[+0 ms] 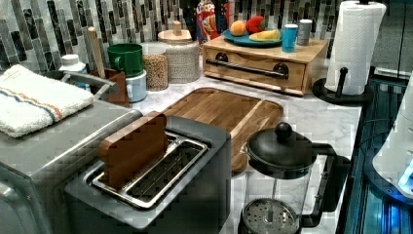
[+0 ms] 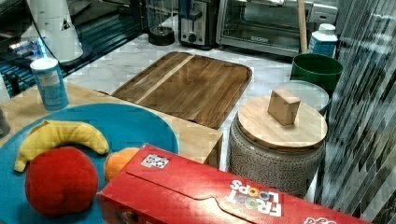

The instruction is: Open the drawer.

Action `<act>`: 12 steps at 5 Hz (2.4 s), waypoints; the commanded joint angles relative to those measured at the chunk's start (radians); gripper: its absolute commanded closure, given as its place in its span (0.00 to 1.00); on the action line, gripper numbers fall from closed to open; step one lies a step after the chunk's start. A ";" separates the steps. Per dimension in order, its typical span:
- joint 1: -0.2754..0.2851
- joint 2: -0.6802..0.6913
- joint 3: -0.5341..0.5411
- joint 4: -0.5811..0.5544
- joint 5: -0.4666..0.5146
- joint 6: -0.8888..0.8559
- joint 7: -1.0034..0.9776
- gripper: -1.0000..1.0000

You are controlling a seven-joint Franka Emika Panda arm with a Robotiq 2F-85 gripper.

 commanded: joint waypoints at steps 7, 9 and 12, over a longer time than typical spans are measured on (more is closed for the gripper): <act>-0.170 0.159 -0.122 -0.026 -0.068 0.280 -0.559 0.00; -0.163 0.207 -0.127 -0.054 -0.073 0.336 -0.533 0.00; -0.163 0.239 -0.117 -0.090 -0.091 0.421 -0.469 0.00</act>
